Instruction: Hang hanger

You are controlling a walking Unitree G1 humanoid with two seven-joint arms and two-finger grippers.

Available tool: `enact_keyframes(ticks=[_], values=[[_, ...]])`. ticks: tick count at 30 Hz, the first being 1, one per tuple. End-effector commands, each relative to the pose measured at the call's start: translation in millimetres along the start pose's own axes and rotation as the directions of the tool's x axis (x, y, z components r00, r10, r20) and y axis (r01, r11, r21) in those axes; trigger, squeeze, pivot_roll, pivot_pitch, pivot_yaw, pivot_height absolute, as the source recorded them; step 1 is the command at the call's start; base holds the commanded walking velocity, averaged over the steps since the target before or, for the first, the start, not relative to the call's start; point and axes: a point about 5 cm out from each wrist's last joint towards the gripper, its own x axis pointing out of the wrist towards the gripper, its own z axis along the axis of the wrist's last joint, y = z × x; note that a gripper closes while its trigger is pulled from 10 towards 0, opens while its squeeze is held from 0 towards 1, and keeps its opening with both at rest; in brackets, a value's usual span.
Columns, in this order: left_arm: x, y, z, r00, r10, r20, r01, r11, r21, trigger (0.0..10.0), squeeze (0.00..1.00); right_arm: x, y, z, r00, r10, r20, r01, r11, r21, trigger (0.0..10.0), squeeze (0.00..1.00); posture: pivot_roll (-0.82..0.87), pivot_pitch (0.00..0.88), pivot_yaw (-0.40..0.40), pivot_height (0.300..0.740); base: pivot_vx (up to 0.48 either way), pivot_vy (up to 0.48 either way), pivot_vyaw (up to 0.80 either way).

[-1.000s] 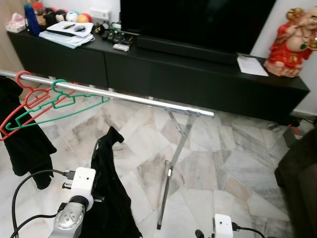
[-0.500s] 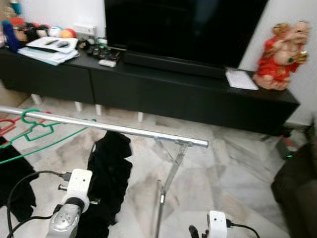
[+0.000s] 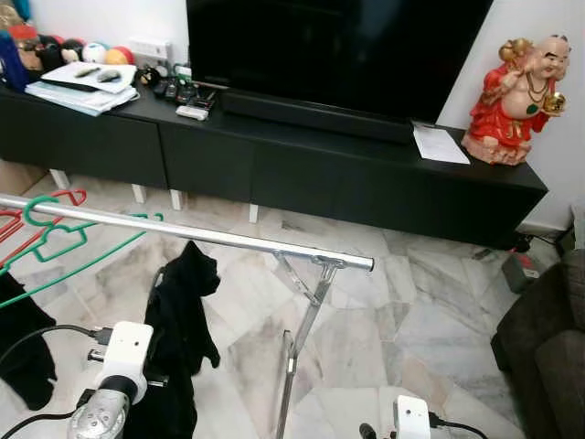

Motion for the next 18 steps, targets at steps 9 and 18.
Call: enact_keyframes(ticks=[9, 18], values=[[22.2, 9.5, 31, 0.993, -0.046, 0.106, 0.043, 0.999, 0.032, 10.0, 0.0, -0.1, -2.6, 0, 1.0, -0.003, -0.012, 0.003, 0.999, -0.032, 10.0, 0.0, 0.06, 0.083, -0.126, 0.74, 0.0, 0.0, 0.0], [46.0, 1.4, 58, 0.982, -0.099, 0.16, 0.093, 0.995, 0.046, 10.0, 0.0, -0.1, -2.0, 0, 1.0, -0.006, -0.01, 0.006, 1.0, -0.02, 10.0, 0.0, 0.06, 0.082, -0.12, 0.74, 0.0, 0.0, 0.0]])
